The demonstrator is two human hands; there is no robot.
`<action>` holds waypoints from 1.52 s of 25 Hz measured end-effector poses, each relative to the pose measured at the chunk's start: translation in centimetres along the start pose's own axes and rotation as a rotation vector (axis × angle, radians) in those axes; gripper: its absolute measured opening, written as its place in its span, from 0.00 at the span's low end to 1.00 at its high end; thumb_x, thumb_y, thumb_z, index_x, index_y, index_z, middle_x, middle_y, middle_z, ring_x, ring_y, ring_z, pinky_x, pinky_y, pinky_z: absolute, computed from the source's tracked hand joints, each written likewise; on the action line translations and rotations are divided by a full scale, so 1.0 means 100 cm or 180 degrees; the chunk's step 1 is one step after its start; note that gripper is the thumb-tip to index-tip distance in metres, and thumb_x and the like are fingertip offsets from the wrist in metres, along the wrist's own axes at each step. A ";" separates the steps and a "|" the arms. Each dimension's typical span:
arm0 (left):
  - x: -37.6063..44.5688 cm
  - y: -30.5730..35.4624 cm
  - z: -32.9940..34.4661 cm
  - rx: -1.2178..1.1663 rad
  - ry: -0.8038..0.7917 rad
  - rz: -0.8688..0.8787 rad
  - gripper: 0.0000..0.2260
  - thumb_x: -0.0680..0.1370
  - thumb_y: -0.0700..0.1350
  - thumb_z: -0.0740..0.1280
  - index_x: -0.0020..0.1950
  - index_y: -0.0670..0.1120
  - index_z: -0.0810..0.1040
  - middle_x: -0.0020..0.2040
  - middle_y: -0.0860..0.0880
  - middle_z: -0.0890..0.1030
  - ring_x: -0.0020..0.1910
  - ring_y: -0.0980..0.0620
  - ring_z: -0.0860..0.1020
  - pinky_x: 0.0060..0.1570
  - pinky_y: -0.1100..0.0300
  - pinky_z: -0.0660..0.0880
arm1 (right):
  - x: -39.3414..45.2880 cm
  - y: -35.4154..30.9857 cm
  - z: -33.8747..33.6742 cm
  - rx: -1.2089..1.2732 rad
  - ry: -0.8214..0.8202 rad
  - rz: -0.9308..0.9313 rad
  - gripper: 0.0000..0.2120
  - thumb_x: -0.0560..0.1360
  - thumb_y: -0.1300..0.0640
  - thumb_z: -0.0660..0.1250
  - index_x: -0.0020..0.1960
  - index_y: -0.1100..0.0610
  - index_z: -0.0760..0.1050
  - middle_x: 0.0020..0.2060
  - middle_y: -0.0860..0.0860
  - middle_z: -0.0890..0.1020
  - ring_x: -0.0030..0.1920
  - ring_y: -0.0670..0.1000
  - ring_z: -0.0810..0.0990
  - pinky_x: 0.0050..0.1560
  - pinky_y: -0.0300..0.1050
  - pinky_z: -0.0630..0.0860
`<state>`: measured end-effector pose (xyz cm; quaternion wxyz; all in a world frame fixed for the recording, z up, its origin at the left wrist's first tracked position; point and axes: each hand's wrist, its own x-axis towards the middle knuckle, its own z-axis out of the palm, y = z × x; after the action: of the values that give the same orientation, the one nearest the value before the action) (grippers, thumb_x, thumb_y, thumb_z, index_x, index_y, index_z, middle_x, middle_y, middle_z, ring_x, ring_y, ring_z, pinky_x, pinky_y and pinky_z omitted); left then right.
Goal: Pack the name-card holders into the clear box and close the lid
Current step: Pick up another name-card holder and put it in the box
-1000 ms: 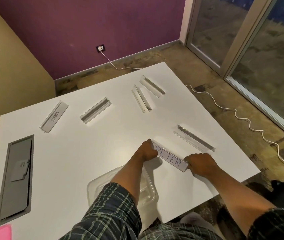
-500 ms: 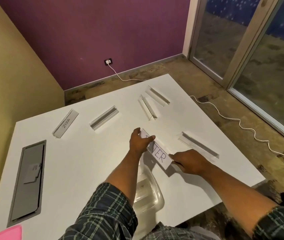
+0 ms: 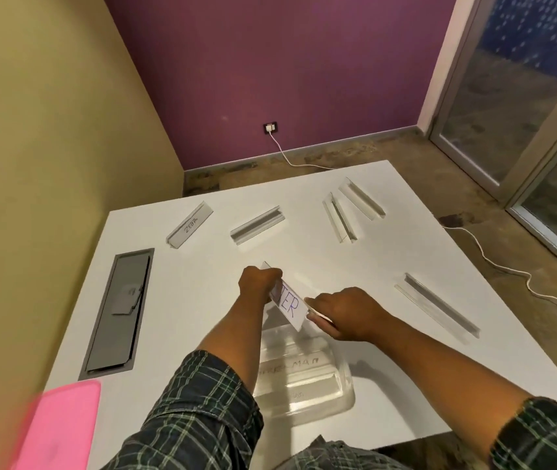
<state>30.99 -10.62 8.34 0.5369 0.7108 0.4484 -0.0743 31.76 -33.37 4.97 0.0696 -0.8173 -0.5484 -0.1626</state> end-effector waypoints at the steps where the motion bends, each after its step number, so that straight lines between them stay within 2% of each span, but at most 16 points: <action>1: 0.000 -0.003 -0.008 -0.0029 0.0023 -0.0031 0.19 0.70 0.41 0.74 0.58 0.35 0.78 0.54 0.37 0.80 0.53 0.38 0.83 0.50 0.43 0.83 | 0.004 -0.006 0.001 0.0021 0.0029 -0.0013 0.19 0.79 0.42 0.62 0.61 0.53 0.80 0.41 0.48 0.85 0.29 0.54 0.81 0.24 0.43 0.72; 3: -0.002 -0.010 -0.024 -0.0005 0.0092 -0.0054 0.18 0.70 0.41 0.75 0.57 0.35 0.78 0.52 0.37 0.81 0.52 0.38 0.83 0.49 0.44 0.83 | 0.013 -0.019 0.006 0.0016 0.0105 -0.0102 0.19 0.77 0.43 0.67 0.61 0.54 0.81 0.40 0.49 0.85 0.27 0.54 0.80 0.23 0.42 0.71; 6: -0.002 -0.022 -0.043 -0.0050 0.0153 -0.0047 0.18 0.69 0.41 0.76 0.55 0.34 0.79 0.53 0.36 0.82 0.51 0.38 0.84 0.47 0.46 0.84 | 0.028 -0.038 0.008 0.0116 0.0249 -0.0181 0.14 0.76 0.48 0.68 0.55 0.56 0.83 0.34 0.49 0.84 0.24 0.54 0.77 0.21 0.41 0.69; 9: -0.001 -0.031 -0.057 0.0128 0.0135 0.0040 0.15 0.69 0.42 0.76 0.50 0.35 0.81 0.48 0.38 0.83 0.46 0.40 0.84 0.46 0.47 0.84 | 0.043 -0.055 0.009 0.0257 0.0436 -0.0274 0.09 0.74 0.51 0.69 0.43 0.56 0.82 0.27 0.50 0.79 0.21 0.54 0.73 0.21 0.41 0.65; 11: -0.003 -0.035 -0.065 0.0337 0.0130 0.0099 0.11 0.69 0.43 0.76 0.44 0.38 0.79 0.42 0.40 0.80 0.41 0.42 0.82 0.45 0.48 0.83 | 0.050 -0.063 0.012 0.0385 0.0503 -0.0407 0.12 0.76 0.50 0.68 0.37 0.55 0.79 0.25 0.50 0.76 0.21 0.55 0.71 0.22 0.42 0.63; 14: -0.004 -0.041 -0.077 0.0530 -0.0007 0.0254 0.09 0.70 0.43 0.76 0.40 0.40 0.78 0.34 0.44 0.76 0.33 0.45 0.78 0.39 0.53 0.80 | 0.055 -0.067 0.014 0.0485 0.0224 -0.0515 0.22 0.82 0.42 0.58 0.41 0.53 0.82 0.31 0.49 0.82 0.26 0.56 0.76 0.25 0.45 0.69; 16: -0.007 -0.043 -0.083 0.0508 -0.0384 0.0438 0.09 0.71 0.42 0.77 0.43 0.38 0.82 0.36 0.44 0.78 0.29 0.47 0.77 0.38 0.55 0.79 | 0.058 -0.062 0.012 0.0659 0.0026 -0.0404 0.24 0.83 0.38 0.54 0.49 0.50 0.84 0.38 0.48 0.86 0.32 0.54 0.82 0.30 0.45 0.74; 18: -0.013 -0.042 -0.085 0.0627 -0.0923 0.0559 0.12 0.72 0.41 0.77 0.53 0.38 0.85 0.44 0.42 0.83 0.35 0.45 0.79 0.47 0.50 0.82 | 0.061 -0.050 0.008 0.0995 0.0168 -0.0131 0.20 0.81 0.37 0.58 0.52 0.48 0.84 0.42 0.45 0.86 0.35 0.49 0.83 0.31 0.43 0.77; 20: -0.019 -0.038 -0.083 0.0882 -0.1328 0.0595 0.16 0.72 0.39 0.76 0.59 0.40 0.84 0.50 0.39 0.84 0.42 0.44 0.79 0.57 0.45 0.80 | 0.061 -0.032 0.008 0.1244 0.0302 0.0116 0.19 0.77 0.34 0.65 0.54 0.48 0.81 0.42 0.43 0.83 0.35 0.44 0.80 0.31 0.42 0.76; 23: -0.026 -0.033 -0.075 0.1176 -0.1806 0.0589 0.17 0.72 0.37 0.76 0.60 0.40 0.84 0.57 0.36 0.84 0.47 0.44 0.81 0.62 0.45 0.79 | 0.052 -0.004 0.014 0.1447 -0.0241 0.0371 0.31 0.69 0.29 0.71 0.62 0.48 0.73 0.52 0.43 0.79 0.43 0.39 0.72 0.41 0.40 0.78; 26: -0.029 -0.031 -0.064 0.1377 -0.2256 0.0570 0.17 0.73 0.35 0.75 0.62 0.39 0.83 0.59 0.34 0.83 0.51 0.44 0.81 0.64 0.46 0.77 | 0.041 0.007 0.017 0.1725 -0.0821 0.0504 0.39 0.63 0.25 0.71 0.67 0.45 0.72 0.58 0.40 0.78 0.51 0.39 0.75 0.51 0.40 0.76; 28: -0.027 -0.032 -0.054 0.1509 -0.2446 0.0604 0.16 0.72 0.35 0.76 0.60 0.40 0.84 0.56 0.35 0.84 0.50 0.45 0.81 0.64 0.48 0.77 | 0.033 0.007 0.018 0.1918 -0.1212 0.0557 0.37 0.61 0.22 0.71 0.63 0.42 0.75 0.54 0.35 0.80 0.52 0.38 0.77 0.54 0.40 0.75; 30: -0.026 -0.035 -0.046 0.1538 -0.2634 0.0624 0.15 0.71 0.37 0.77 0.58 0.40 0.85 0.52 0.38 0.84 0.49 0.46 0.79 0.61 0.49 0.76 | 0.025 0.003 0.020 0.2162 -0.1581 0.0617 0.33 0.59 0.22 0.72 0.58 0.38 0.78 0.48 0.33 0.81 0.51 0.37 0.78 0.52 0.38 0.76; 33: -0.024 -0.040 -0.033 0.1589 -0.2811 0.0678 0.14 0.69 0.41 0.78 0.53 0.38 0.85 0.49 0.41 0.84 0.48 0.47 0.78 0.56 0.51 0.76 | 0.012 -0.003 0.025 0.2512 -0.2007 0.0650 0.30 0.58 0.23 0.74 0.54 0.39 0.79 0.46 0.34 0.82 0.47 0.37 0.81 0.49 0.41 0.79; 35: -0.024 -0.045 -0.024 0.1646 -0.2815 0.0706 0.14 0.65 0.45 0.80 0.45 0.38 0.84 0.43 0.42 0.83 0.42 0.50 0.78 0.48 0.57 0.77 | 0.006 -0.006 0.025 0.2445 -0.2156 0.0488 0.29 0.62 0.24 0.72 0.54 0.41 0.79 0.45 0.37 0.82 0.45 0.39 0.81 0.48 0.44 0.80; 38: -0.023 -0.050 -0.014 0.1638 -0.2826 0.0677 0.14 0.64 0.46 0.83 0.33 0.47 0.78 0.33 0.47 0.77 0.36 0.51 0.75 0.37 0.64 0.75 | 0.000 -0.005 0.019 0.2170 -0.2267 0.0130 0.29 0.67 0.23 0.66 0.54 0.45 0.78 0.44 0.40 0.82 0.43 0.43 0.80 0.45 0.44 0.79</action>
<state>25.55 -10.60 6.78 0.4879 0.7613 0.0702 -0.4212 31.72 -32.59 3.13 0.1445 -0.7634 -0.5440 0.3170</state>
